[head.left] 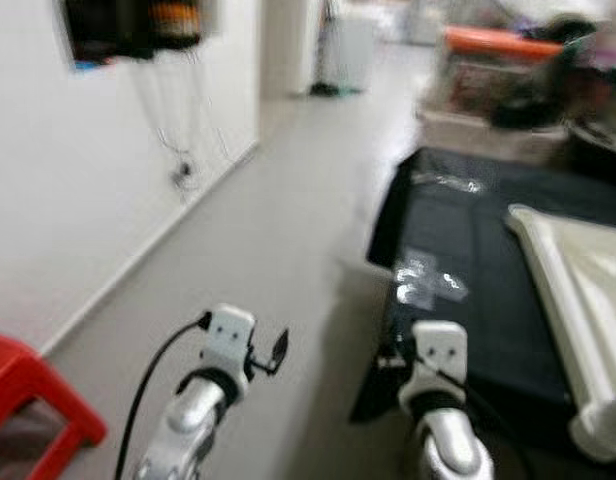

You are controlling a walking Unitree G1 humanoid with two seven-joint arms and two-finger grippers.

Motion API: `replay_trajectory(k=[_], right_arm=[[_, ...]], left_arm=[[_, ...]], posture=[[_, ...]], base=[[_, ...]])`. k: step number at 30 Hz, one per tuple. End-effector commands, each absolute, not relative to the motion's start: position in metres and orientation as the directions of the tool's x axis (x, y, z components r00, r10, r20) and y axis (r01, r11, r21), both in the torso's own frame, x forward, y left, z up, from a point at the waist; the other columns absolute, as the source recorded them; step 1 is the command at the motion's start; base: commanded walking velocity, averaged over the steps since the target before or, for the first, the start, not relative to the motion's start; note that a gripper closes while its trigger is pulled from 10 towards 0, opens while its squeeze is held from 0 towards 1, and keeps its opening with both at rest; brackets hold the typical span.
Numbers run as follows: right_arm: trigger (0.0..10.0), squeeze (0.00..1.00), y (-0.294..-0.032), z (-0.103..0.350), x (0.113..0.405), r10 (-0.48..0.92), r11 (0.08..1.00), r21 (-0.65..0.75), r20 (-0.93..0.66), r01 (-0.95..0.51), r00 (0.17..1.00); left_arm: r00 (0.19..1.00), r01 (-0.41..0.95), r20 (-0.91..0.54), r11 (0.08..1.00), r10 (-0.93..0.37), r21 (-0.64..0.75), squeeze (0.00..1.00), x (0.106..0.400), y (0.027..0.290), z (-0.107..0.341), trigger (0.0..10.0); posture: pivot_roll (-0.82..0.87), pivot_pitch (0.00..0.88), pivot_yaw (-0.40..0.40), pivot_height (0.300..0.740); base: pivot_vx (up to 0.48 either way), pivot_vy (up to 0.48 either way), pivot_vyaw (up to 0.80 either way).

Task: Building children table

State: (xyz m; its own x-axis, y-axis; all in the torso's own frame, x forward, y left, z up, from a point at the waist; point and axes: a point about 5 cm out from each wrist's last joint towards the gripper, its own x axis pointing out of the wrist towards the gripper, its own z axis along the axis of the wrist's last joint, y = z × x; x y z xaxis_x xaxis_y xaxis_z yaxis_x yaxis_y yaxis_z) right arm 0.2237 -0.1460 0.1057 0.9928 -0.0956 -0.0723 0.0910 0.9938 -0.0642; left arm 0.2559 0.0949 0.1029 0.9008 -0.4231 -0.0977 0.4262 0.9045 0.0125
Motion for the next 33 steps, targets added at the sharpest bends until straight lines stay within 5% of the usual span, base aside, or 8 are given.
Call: replay_trajectory(k=[1,33], right_arm=[[10.0,0.00,-0.150,0.109,0.224,-0.118,0.991,-0.066,-0.054,0.114,0.992],[10.0,0.00,-0.173,0.146,0.282,-0.221,0.961,-0.185,-0.076,0.205,0.972]], left_arm=[[0.892,0.446,-0.093,0.895,-0.443,0.003,0.00,0.255,0.089,0.103,10.0],[0.878,0.466,-0.108,0.884,-0.467,-0.034,0.00,0.242,0.085,0.103,10.0]], posture=[[0.06,0.000,-0.083,0.740],[0.07,0.000,-0.098,0.740]], base=[[0.356,0.000,-0.80],[0.011,0.000,-0.62]])
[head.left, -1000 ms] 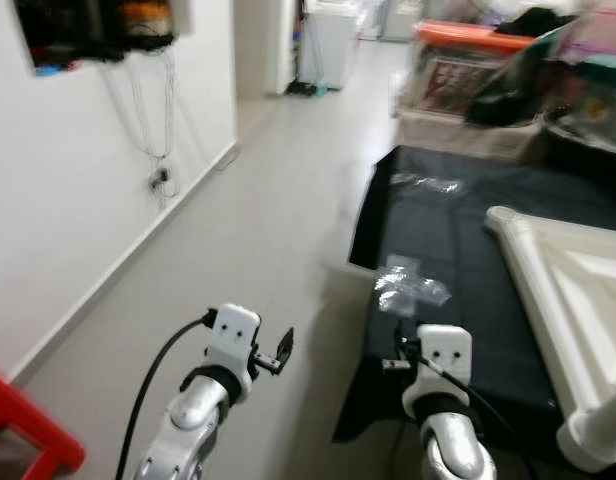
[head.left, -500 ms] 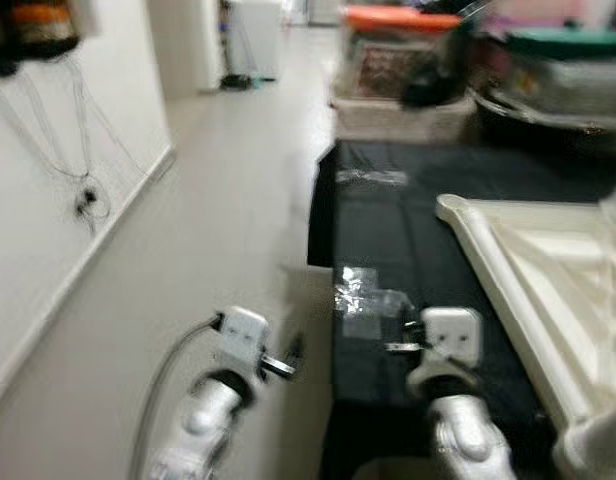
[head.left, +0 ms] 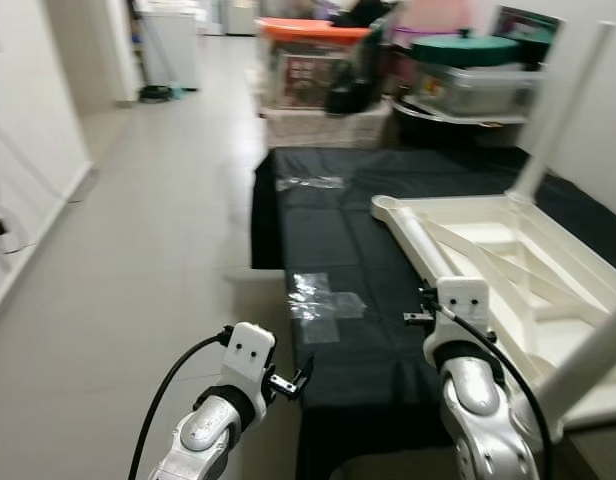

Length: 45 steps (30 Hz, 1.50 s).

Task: Building children table

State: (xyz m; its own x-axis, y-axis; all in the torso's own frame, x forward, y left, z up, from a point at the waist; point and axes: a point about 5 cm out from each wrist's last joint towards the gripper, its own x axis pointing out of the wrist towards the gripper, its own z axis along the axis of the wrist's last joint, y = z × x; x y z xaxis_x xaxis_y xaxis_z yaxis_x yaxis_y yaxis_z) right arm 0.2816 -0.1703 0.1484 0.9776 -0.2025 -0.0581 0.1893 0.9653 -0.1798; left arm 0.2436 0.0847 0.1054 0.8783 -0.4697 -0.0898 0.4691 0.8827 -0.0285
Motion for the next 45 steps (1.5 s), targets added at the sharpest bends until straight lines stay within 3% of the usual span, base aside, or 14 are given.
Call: replay_trajectory(k=[1,4,5,6,7,11,12,17,20,25,30,38,45], right_arm=[[10.0,0.00,-0.179,0.149,0.291,-0.249,0.957,-0.181,-0.109,0.227,0.962],[10.0,0.00,-0.188,0.147,0.301,-0.267,0.957,-0.166,-0.185,0.237,0.946],[10.0,0.28,-0.196,0.146,0.309,-0.270,0.960,-0.141,-0.243,0.242,0.932],[10.0,0.28,-0.196,0.146,0.309,-0.270,0.960,-0.141,-0.243,0.242,0.932],[10.0,1.00,-0.208,0.148,0.320,-0.287,0.956,-0.142,-0.277,0.256,0.917],[10.0,1.00,-0.236,0.162,0.337,-0.350,0.934,-0.175,-0.279,0.311,0.895],[10.0,0.00,-0.249,0.168,0.345,-0.370,0.926,-0.190,-0.292,0.326,0.882],[10.0,0.00,-0.267,0.175,0.355,-0.362,0.932,-0.170,-0.352,0.321,0.863],[10.0,0.00,-0.280,0.167,0.360,-0.316,0.948,-0.117,-0.475,0.297,0.821],[10.0,0.00,-0.285,0.165,0.361,-0.299,0.952,-0.102,-0.519,0.289,0.801],[10.0,0.00,-0.279,0.154,0.361,-0.176,0.976,-0.003,-0.600,0.218,0.781],[10.0,0.00,-0.281,0.153,0.363,-0.146,0.979,0.024,-0.615,0.203,0.775],[10.0,0.00,-0.276,0.166,0.371,-0.072,0.989,0.070,-0.557,0.133,0.827]], left_arm=[[0.875,0.471,-0.107,0.881,-0.472,-0.035,0.00,0.240,0.084,0.104,10.0],[0.871,0.478,-0.108,0.878,-0.479,-0.035,0.00,0.238,0.084,0.105,10.0],[0.868,0.483,-0.107,0.875,-0.484,-0.036,0.00,0.236,0.083,0.106,10.0],[0.868,0.483,-0.107,0.875,-0.484,-0.036,0.00,0.236,0.083,0.106,10.0],[0.864,0.493,-0.102,0.869,-0.494,-0.031,0.00,0.234,0.082,0.109,10.0],[0.855,0.510,-0.091,0.860,-0.510,-0.024,0.00,0.228,0.080,0.115,10.0],[0.849,0.520,-0.094,0.854,-0.520,-0.024,0.00,0.224,0.078,0.116,10.0],[0.835,0.542,-0.097,0.840,-0.542,-0.024,0.00,0.217,0.074,0.120,10.0],[0.817,0.569,-0.096,0.822,-0.568,-0.019,0.00,0.212,0.070,0.123,10.0],[0.820,0.563,-0.106,0.826,-0.563,-0.025,0.00,0.210,0.070,0.124,10.0],[0.819,0.561,-0.117,0.827,-0.561,-0.034,0.00,0.208,0.070,0.123,10.0],[0.818,0.561,-0.125,0.827,-0.561,-0.036,0.00,0.209,0.069,0.123,10.0],[0.815,0.565,-0.131,0.825,-0.564,-0.036,0.00,0.210,0.069,0.122,10.0]], posture=[[0.07,0.003,-0.103,0.740],[0.07,0.012,-0.106,0.740],[0.06,0.024,-0.107,0.740],[0.06,0.024,-0.107,0.740],[0.06,0.043,-0.116,0.740],[0.06,0.077,-0.132,0.740],[0.05,0.099,-0.137,0.740],[0.04,0.115,-0.144,0.740],[0.04,0.137,-0.158,0.740],[0.04,0.144,-0.161,0.740],[0.04,0.149,-0.163,0.740],[0.04,0.141,-0.162,0.740],[0.04,0.134,-0.158,0.740]], base=[[0.000,0.000,0.00],[0.000,0.000,0.00],[0.000,0.000,0.00],[0.000,0.000,0.00],[0.000,0.000,0.00],[0.000,0.000,0.00],[0.000,0.000,0.00],[0.000,0.000,0.00],[0.000,0.000,0.00],[0.000,0.000,0.00],[0.000,0.000,0.00],[0.000,0.000,0.00],[0.000,0.000,0.00]])
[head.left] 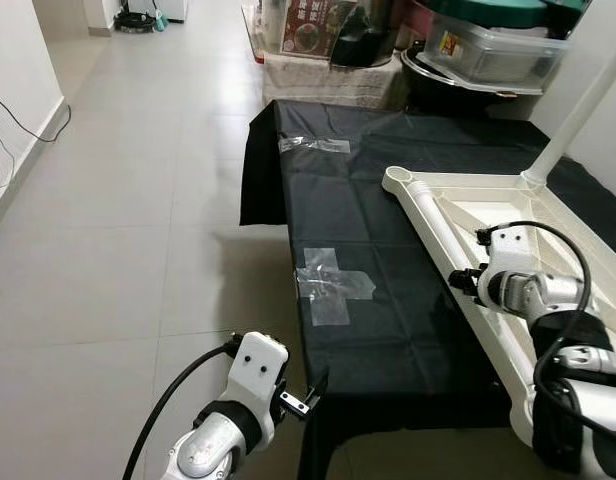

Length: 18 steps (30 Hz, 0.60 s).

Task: Building children table

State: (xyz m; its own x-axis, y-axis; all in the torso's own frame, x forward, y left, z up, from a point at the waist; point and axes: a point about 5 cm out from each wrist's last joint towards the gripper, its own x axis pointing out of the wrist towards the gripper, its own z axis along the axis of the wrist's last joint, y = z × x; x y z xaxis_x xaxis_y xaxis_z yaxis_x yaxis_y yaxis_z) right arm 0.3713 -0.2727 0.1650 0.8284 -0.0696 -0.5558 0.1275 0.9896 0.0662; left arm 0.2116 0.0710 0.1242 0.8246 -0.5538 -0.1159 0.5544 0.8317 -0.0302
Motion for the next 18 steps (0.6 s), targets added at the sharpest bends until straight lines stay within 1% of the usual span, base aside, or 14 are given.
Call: replay_trajectory(k=[1,3,5,7,8,11,18], right_arm=[[10.0,0.00,-0.275,0.169,0.372,-0.053,0.989,0.091,-0.537,0.120,0.842],[10.0,0.00,-0.272,0.170,0.373,-0.031,0.989,0.105,-0.527,0.101,0.849],[10.0,0.00,-0.266,0.167,0.373,0.018,0.993,0.111,-0.540,0.050,0.841],[10.0,0.00,-0.262,0.158,0.370,0.045,0.995,0.095,-0.584,0.014,0.811],[10.0,0.00,-0.262,0.158,0.370,0.045,0.995,0.095,-0.584,0.014,0.811],[10.0,0.00,-0.263,0.141,0.363,0.036,0.999,0.050,-0.645,-0.006,0.763],[10.0,0.00,-0.271,0.136,0.360,-0.002,1.000,0.020,-0.661,0.020,0.751]], left_arm=[[0.815,0.565,-0.132,0.824,-0.565,-0.036,0.00,0.210,0.069,0.122,10.0],[0.814,0.566,-0.133,0.824,-0.565,-0.036,0.00,0.211,0.069,0.122,10.0],[0.813,0.567,-0.135,0.823,-0.566,-0.036,0.00,0.211,0.069,0.122,10.0],[0.813,0.567,-0.135,0.823,-0.567,-0.035,0.00,0.211,0.068,0.122,10.0],[0.813,0.567,-0.135,0.823,-0.567,-0.035,0.00,0.211,0.068,0.122,10.0],[0.812,0.569,-0.133,0.822,-0.568,-0.034,0.00,0.211,0.068,0.123,10.0],[0.811,0.571,-0.129,0.820,-0.570,-0.031,0.00,0.211,0.068,0.124,10.0]], posture=[[0.04,0.134,-0.158,0.740],[0.04,0.131,-0.158,0.740],[0.04,0.130,-0.157,0.740],[0.04,0.128,-0.155,0.740],[0.04,0.128,-0.155,0.740],[0.04,0.127,-0.156,0.740],[0.04,0.128,-0.157,0.740]], base=[[0.000,0.000,0.00],[0.000,0.000,0.00],[0.000,0.000,0.00],[0.000,0.000,0.00],[0.000,0.000,0.00],[0.000,0.000,0.00],[0.000,0.000,0.00]])
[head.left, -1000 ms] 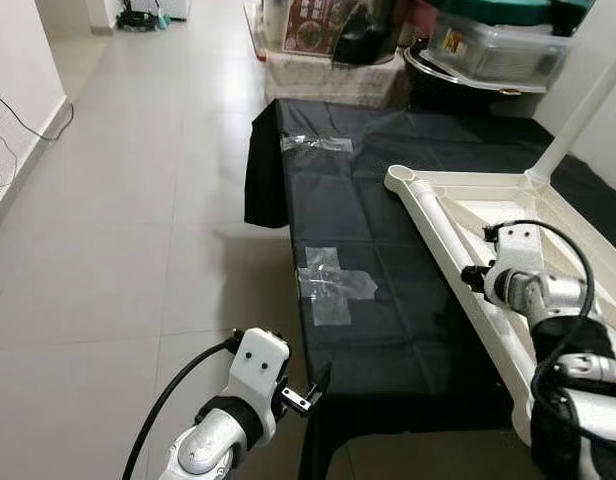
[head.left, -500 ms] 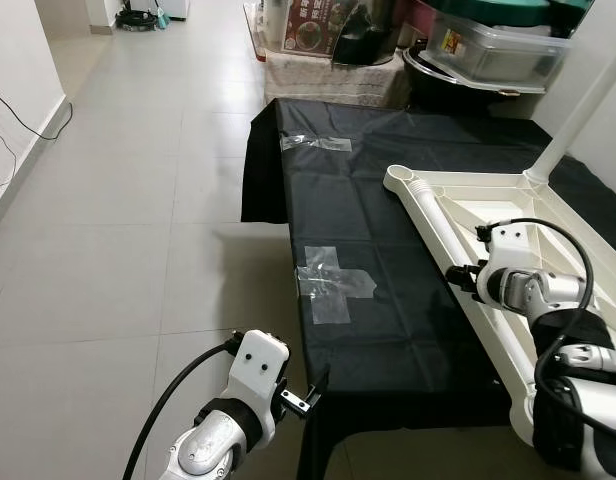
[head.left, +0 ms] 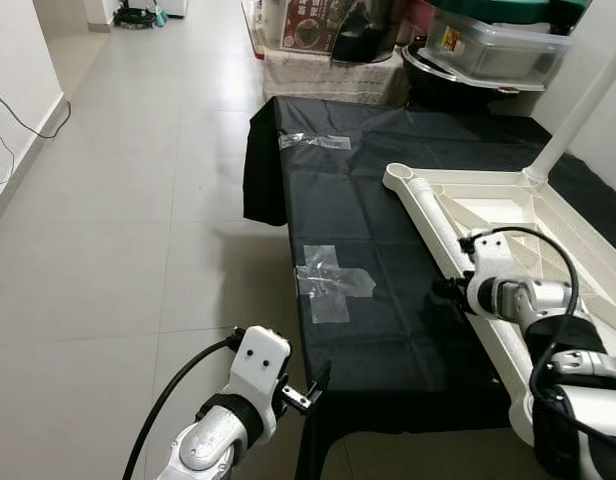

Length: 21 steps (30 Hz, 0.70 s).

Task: Building children table

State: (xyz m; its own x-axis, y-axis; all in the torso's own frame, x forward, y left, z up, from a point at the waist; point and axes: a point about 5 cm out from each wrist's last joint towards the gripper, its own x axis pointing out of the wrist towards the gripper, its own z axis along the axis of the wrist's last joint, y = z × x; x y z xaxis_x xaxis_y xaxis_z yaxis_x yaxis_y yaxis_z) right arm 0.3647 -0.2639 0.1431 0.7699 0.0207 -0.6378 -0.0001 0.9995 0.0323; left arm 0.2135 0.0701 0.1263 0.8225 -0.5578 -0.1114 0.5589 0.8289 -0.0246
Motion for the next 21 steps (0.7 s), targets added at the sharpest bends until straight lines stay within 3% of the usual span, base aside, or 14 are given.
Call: replay_trajectory(k=[1,6,7,8,14,15,21], right_arm=[[10.0,0.00,-0.272,0.135,0.359,-0.005,1.000,0.016,-0.668,0.021,0.744],[10.0,0.00,-0.272,0.129,0.354,0.027,1.000,0.017,-0.709,-0.020,0.705],[1.3,0.00,-0.270,0.123,0.351,0.076,0.997,0.033,-0.739,-0.076,0.669],[0.0,0.00,-0.268,0.119,0.348,0.114,0.991,0.038,-0.761,-0.131,0.638],[0.0,0.00,-0.264,0.118,0.347,0.189,0.959,0.014,-0.775,-0.283,0.603],[0.0,0.00,-0.260,0.122,0.349,0.244,0.929,0.009,-0.767,-0.371,0.593],[0.0,0.00,-0.255,0.126,0.348,0.338,0.854,0.004,-0.765,-0.520,0.549]], left_arm=[[0.811,0.572,-0.129,0.820,-0.571,-0.032,0.00,0.210,0.068,0.124,10.0],[0.809,0.574,-0.130,0.818,-0.573,-0.033,0.00,0.210,0.068,0.124,10.0],[0.809,0.575,-0.129,0.817,-0.574,-0.033,0.00,0.210,0.067,0.124,10.0],[0.808,0.576,-0.129,0.817,-0.575,-0.033,0.00,0.210,0.067,0.124,10.0],[0.808,0.576,-0.128,0.817,-0.575,-0.030,0.00,0.210,0.066,0.123,10.0],[0.809,0.576,-0.129,0.817,-0.574,-0.029,0.00,0.210,0.066,0.123,10.0],[0.809,0.576,-0.128,0.817,-0.574,-0.026,0.00,0.210,0.066,0.122,10.0]], posture=[[0.04,0.128,-0.159,0.740],[0.04,0.124,-0.158,0.740],[0.04,0.120,-0.159,0.740],[0.04,0.120,-0.159,0.740],[0.05,0.111,-0.163,0.740],[0.05,0.104,-0.163,0.740],[0.05,0.097,-0.162,0.740]], base=[[0.000,0.000,0.00],[0.000,0.000,0.00],[0.000,0.000,0.00],[0.000,0.000,0.00],[0.000,0.000,0.00],[0.000,0.000,0.00],[0.000,0.000,0.00]])
